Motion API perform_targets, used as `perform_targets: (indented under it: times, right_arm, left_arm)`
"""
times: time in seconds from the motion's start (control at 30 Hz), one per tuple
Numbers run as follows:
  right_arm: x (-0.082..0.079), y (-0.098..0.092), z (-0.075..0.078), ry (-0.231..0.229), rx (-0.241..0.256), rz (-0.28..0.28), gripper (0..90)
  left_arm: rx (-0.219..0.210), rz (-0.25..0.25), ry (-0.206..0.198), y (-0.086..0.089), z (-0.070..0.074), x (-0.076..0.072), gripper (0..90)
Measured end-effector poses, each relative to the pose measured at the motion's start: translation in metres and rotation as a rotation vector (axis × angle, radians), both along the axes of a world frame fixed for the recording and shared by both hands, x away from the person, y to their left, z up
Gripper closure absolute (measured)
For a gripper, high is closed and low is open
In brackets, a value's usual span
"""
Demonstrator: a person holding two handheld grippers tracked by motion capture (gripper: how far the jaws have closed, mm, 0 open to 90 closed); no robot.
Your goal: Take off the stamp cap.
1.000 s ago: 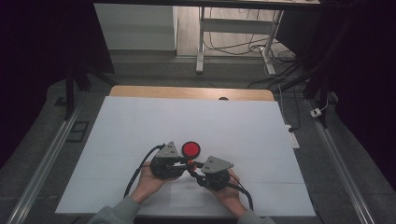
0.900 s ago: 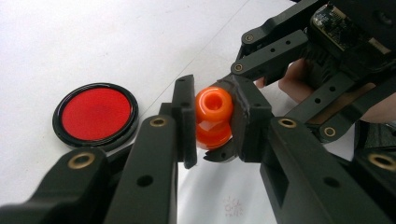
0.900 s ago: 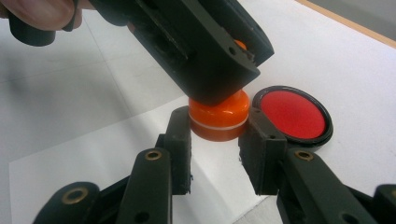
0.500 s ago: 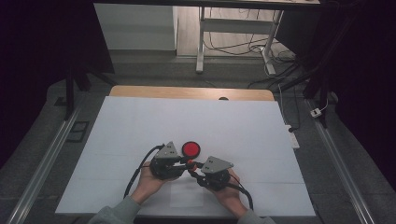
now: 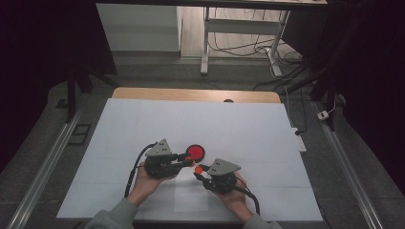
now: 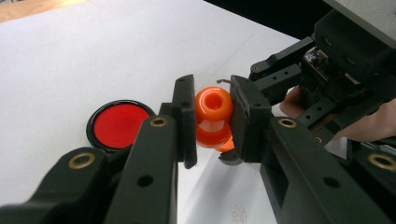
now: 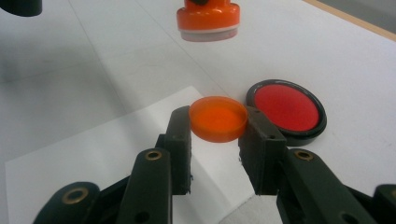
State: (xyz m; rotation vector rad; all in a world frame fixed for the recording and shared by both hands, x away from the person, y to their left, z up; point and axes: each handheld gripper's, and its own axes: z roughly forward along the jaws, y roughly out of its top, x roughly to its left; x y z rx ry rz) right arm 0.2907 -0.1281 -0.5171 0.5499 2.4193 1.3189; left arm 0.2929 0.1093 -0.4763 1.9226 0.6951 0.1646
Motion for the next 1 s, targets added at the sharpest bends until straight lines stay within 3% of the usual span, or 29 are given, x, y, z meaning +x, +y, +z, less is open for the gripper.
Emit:
perform_targets:
  times: [0.4, 1.0]
  right_arm:
    - [0.002, -0.007, 0.0, -0.008, 0.004, -0.014, 65.0]
    - [-0.001, -0.032, 0.002, 0.006, 0.034, -0.051, 64.9]
  left_arm:
    - [0.032, -0.01, -0.004, -0.006, -0.006, -0.002, 72.3]
    - [0.02, -0.003, 0.01, 0.0, -0.007, 0.001, 72.2]
